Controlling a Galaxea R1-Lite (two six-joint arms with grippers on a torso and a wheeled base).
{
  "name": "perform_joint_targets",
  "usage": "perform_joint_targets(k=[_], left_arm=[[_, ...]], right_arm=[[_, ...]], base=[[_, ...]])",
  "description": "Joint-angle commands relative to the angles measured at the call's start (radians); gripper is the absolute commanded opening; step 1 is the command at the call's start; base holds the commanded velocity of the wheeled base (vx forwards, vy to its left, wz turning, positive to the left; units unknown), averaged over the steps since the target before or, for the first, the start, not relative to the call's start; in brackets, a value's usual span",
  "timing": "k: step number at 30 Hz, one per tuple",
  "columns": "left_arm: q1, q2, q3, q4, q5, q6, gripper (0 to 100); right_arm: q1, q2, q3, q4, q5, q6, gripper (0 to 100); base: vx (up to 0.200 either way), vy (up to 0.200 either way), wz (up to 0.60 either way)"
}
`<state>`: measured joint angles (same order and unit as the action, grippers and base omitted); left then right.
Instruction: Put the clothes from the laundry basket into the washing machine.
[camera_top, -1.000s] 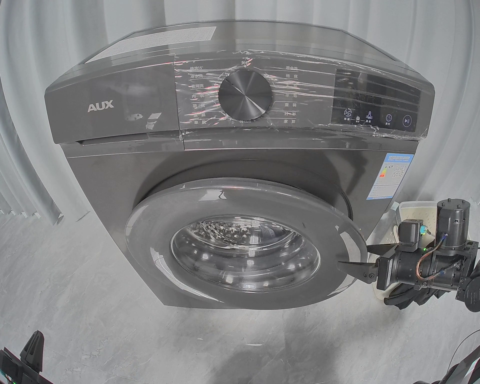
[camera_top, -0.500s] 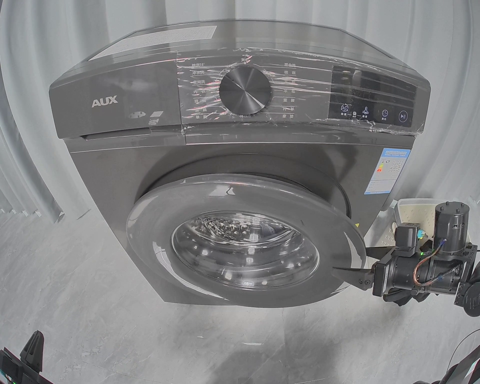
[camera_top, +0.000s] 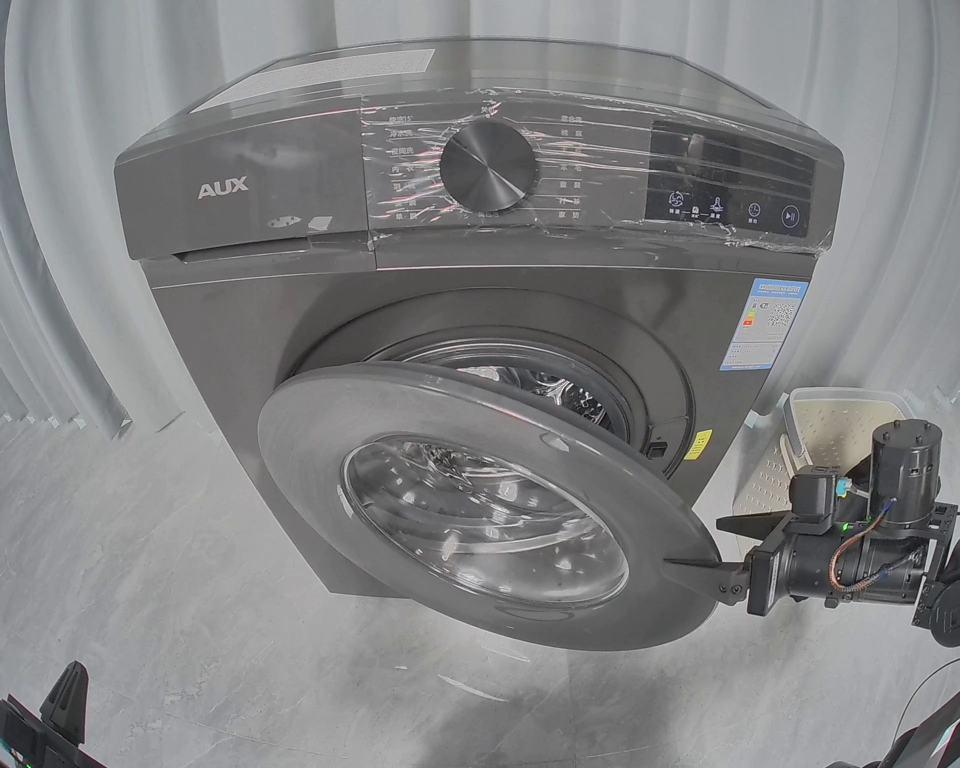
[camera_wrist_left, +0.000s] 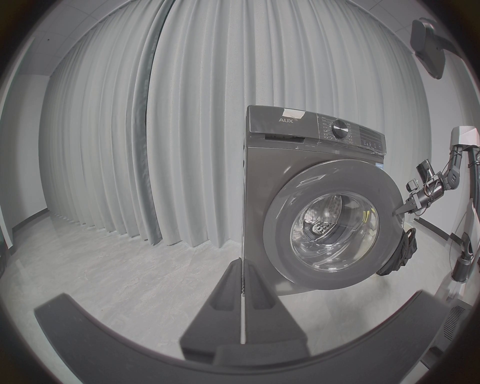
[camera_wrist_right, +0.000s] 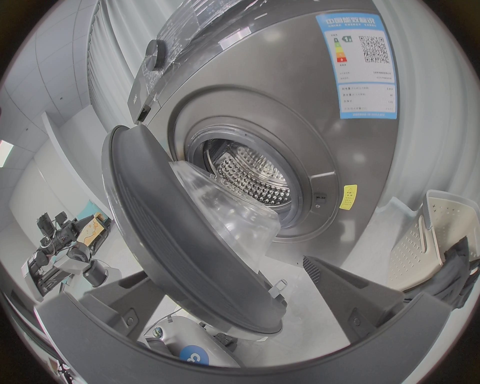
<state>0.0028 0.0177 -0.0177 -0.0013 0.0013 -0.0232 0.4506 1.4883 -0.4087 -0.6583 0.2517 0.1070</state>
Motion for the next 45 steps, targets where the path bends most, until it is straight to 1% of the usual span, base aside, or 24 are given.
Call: perform_joint_targets(k=[1, 7, 13, 18, 21, 23, 24, 26, 28, 30, 31, 35, 37, 39, 45], left_arm=[[0.000, -0.018, 0.016, 0.000, 0.000, -0.001, 0], [0.000, -0.018, 0.016, 0.000, 0.000, -0.001, 0], [0.000, -0.018, 0.016, 0.000, 0.000, 0.000, 0], [0.000, -0.018, 0.016, 0.000, 0.000, 0.000, 0], [0.000, -0.018, 0.016, 0.000, 0.000, 0.002, 0], [0.000, -0.018, 0.016, 0.000, 0.000, 0.002, 0], [0.000, -0.018, 0.016, 0.000, 0.000, 0.002, 0], [0.000, -0.018, 0.016, 0.000, 0.000, 0.003, 0], [0.000, -0.018, 0.016, 0.000, 0.000, 0.003, 0], [0.000, -0.018, 0.016, 0.000, 0.000, 0.003, 0], [0.000, -0.018, 0.016, 0.000, 0.000, 0.003, 0], [0.000, -0.018, 0.016, 0.000, 0.000, 0.002, 0], [0.000, -0.018, 0.016, 0.000, 0.000, 0.002, 0], [0.000, -0.018, 0.016, 0.000, 0.000, 0.002, 0], [0.000, -0.018, 0.016, 0.000, 0.000, 0.000, 0]], right_arm=[[0.013, 0.012, -0.007, -0.001, 0.001, 0.000, 100], [0.069, 0.018, 0.018, -0.001, 0.001, 0.005, 100], [0.074, -0.006, 0.051, -0.001, 0.001, 0.003, 100], [0.072, -0.108, 0.085, 0.000, 0.003, 0.006, 100], [0.059, -0.161, 0.070, -0.001, 0.003, 0.011, 100], [0.059, -0.161, 0.070, -0.001, 0.003, 0.011, 100], [0.033, -0.192, 0.036, 0.000, 0.000, 0.014, 100], [-0.041, -0.204, -0.018, 0.009, 0.000, 0.023, 100], [-0.078, -0.197, -0.041, 0.009, -0.005, 0.030, 100], [-0.138, -0.183, -0.062, 0.011, -0.011, 0.028, 100], [-0.148, -0.168, -0.064, 0.011, -0.011, 0.026, 100], [-0.156, -0.080, -0.056, 0.002, -0.014, 0.022, 100], [-0.153, -0.033, -0.053, 0.002, -0.025, 0.020, 100], [-0.144, 0.006, -0.051, 0.000, -0.035, 0.019, 100], [-0.107, 0.078, -0.047, -0.030, -0.042, 0.020, 100]], base=[[0.000, 0.000, 0.00], [0.000, 0.000, 0.00], [0.000, 0.000, 0.00], [0.000, 0.000, 0.00], [0.000, 0.000, 0.00], [0.000, 0.000, 0.00], [0.000, 0.000, 0.00], [0.000, 0.000, 0.00], [0.000, 0.000, 0.00], [0.000, 0.000, 0.00], [0.000, 0.000, 0.00], [0.000, 0.000, 0.00], [0.000, 0.000, 0.00], [0.000, 0.000, 0.00], [0.000, 0.000, 0.00]])
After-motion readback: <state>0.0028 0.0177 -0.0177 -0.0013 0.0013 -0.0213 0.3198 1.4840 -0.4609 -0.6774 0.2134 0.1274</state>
